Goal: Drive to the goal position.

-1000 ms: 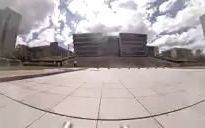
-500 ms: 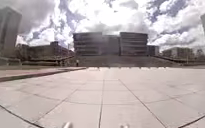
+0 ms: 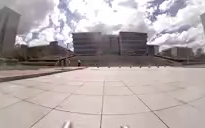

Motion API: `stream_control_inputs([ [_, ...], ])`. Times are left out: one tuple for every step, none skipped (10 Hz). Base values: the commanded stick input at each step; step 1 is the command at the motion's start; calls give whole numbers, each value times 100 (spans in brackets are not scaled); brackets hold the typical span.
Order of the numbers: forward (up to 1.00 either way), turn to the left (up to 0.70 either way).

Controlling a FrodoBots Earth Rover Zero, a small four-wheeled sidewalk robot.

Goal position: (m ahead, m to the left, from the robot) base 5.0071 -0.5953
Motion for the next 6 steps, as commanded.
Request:
stream_control_inputs([
  [70,0],
  [70,0],
  [70,0],
  [70,0],
  [70,0],
  [70,0],
])
